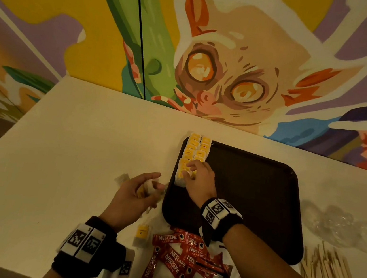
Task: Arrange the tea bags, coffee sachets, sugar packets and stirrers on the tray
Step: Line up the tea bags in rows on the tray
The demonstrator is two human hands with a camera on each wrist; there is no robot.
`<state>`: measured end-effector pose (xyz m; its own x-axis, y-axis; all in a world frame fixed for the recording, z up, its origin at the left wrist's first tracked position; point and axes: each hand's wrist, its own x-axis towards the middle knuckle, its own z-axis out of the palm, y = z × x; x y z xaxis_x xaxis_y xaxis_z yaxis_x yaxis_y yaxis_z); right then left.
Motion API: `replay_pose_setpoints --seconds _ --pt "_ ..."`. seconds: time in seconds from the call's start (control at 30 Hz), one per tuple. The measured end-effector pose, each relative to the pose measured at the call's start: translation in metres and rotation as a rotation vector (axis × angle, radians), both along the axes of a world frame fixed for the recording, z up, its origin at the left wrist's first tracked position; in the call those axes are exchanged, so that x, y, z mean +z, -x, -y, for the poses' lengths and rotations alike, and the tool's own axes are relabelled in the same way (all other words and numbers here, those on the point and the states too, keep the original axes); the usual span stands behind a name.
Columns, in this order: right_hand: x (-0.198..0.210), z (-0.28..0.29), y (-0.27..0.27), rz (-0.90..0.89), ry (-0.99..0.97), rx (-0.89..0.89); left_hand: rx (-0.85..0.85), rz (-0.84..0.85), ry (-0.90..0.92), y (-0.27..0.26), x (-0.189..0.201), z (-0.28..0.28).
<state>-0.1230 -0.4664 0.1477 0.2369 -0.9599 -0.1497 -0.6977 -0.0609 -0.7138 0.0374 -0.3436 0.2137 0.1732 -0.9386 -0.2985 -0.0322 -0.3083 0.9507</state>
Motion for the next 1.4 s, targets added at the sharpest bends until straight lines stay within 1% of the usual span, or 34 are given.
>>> replay_pose_setpoints --seconds 0.07,0.13,0.17,0.23,0.3,0.37,0.4,0.43,0.53,0.63,0.73,0.83,0.97,1.17,1.3,1.4 --pt "0.020 -0.010 0.000 0.156 0.019 0.027 -0.027 -0.003 -0.003 0.001 0.004 0.001" --pt "0.046 -0.025 -0.001 0.307 -0.037 0.123 -0.060 -0.047 -0.016 0.001 0.003 0.001" --pt "0.056 -0.032 -0.001 0.336 -0.058 0.194 -0.086 -0.042 -0.018 0.001 0.003 0.001" --pt "0.070 -0.043 0.001 0.319 -0.080 0.325 -0.155 0.007 -0.021 0.001 0.004 0.001" --pt "0.072 -0.050 0.003 0.286 -0.051 0.395 -0.201 -0.005 -0.010 0.003 0.007 0.001" --pt "0.067 -0.053 0.007 0.282 -0.020 0.377 -0.213 -0.020 0.000 0.008 0.013 0.001" --pt "0.066 -0.054 0.009 0.308 -0.032 0.348 -0.201 -0.028 0.008 0.010 0.014 0.001" --pt "0.065 -0.056 0.011 0.351 -0.065 0.313 -0.174 -0.046 0.013 0.010 0.014 0.000" --pt "0.063 -0.061 0.018 0.530 -0.147 0.190 -0.021 -0.154 0.025 0.013 0.015 -0.001" --pt "0.062 -0.069 0.021 0.700 -0.227 0.083 0.051 -0.056 0.089 0.016 0.014 -0.002" --pt "0.058 -0.076 0.024 0.804 -0.285 0.053 0.089 0.004 0.136 0.020 0.014 -0.001" --pt "0.059 -0.079 0.028 0.809 -0.307 0.078 0.069 0.046 0.179 0.022 0.014 -0.001" --pt "0.063 -0.080 0.034 0.686 -0.303 0.156 -0.004 0.134 0.272 0.022 0.013 -0.003" --pt "0.076 -0.078 0.038 0.613 -0.193 0.198 -0.067 0.258 0.383 0.023 0.016 -0.008" --pt "0.079 -0.081 0.038 0.615 -0.136 0.171 -0.019 0.364 0.363 0.022 0.022 -0.007" --pt "0.081 -0.081 0.037 0.625 -0.110 0.157 -0.017 0.427 0.361 0.021 0.025 -0.007"
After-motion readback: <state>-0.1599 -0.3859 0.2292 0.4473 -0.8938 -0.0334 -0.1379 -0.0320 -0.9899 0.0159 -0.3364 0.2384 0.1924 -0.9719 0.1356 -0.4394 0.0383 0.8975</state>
